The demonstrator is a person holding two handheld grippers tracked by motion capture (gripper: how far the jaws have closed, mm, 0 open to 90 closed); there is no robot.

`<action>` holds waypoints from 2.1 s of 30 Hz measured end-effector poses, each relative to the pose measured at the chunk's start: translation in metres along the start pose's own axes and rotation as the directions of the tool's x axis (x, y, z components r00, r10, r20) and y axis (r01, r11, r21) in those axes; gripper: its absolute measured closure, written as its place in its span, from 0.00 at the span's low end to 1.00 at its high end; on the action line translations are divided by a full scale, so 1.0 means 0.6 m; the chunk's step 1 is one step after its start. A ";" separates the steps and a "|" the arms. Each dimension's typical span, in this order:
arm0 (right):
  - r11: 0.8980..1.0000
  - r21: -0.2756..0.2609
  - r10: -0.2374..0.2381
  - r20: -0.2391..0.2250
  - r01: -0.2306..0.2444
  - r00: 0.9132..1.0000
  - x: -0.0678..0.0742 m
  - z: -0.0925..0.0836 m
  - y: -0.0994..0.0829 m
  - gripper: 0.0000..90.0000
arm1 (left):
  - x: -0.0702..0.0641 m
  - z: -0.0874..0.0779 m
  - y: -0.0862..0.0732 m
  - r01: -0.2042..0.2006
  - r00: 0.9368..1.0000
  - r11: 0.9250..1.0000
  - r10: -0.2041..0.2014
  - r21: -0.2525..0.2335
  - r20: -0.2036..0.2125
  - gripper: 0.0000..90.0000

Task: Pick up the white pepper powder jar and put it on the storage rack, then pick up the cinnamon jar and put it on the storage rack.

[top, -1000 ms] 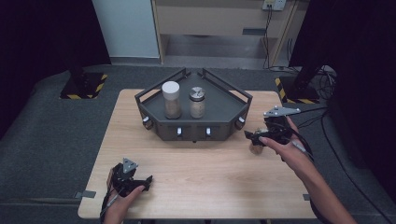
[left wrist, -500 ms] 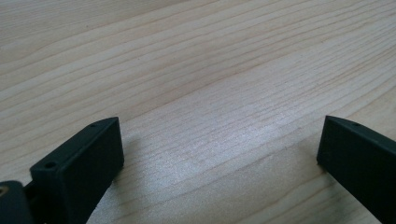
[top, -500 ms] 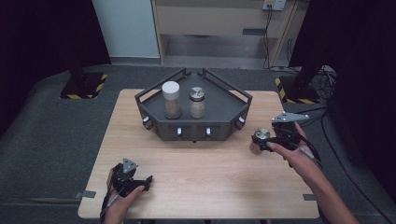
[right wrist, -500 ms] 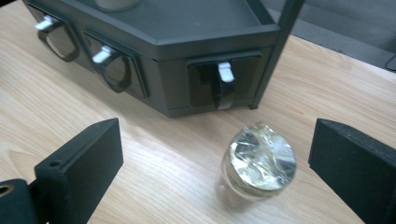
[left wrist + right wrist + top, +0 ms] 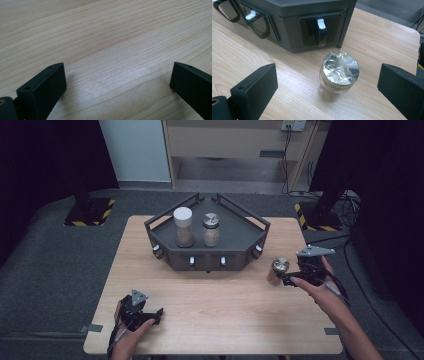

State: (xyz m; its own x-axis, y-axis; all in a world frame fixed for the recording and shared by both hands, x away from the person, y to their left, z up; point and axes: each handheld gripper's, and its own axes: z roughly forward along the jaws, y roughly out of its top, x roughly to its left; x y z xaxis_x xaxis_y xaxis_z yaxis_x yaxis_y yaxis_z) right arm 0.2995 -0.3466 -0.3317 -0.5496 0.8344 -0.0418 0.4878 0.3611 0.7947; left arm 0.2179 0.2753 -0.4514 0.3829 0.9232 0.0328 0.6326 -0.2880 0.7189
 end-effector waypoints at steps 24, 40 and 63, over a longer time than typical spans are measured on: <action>0.998 0.033 0.058 0.024 -0.059 0.998 -0.022 0.022 -0.055 0.04 | 0.000 0.000 0.000 0.000 1.000 1.000 0.000 0.000 0.000 0.00; 0.994 0.042 0.104 0.020 -0.105 0.994 -0.029 0.046 -0.091 0.04 | 0.000 0.000 0.000 0.000 1.000 1.000 0.000 0.000 0.001 0.00; 0.990 0.043 0.132 0.017 -0.133 0.991 -0.037 0.069 -0.120 0.04 | -0.002 0.000 -0.001 0.001 1.000 1.000 -0.001 -0.001 -0.004 0.00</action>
State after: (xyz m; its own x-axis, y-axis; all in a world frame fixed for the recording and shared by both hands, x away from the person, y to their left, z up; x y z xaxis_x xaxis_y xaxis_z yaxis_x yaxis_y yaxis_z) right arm 0.3048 -0.3741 -0.4134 -0.4686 0.8818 0.0530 0.5854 0.2649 0.7663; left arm 0.2171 0.2745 -0.4516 0.3795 0.9246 0.0345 0.6324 -0.2864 0.7198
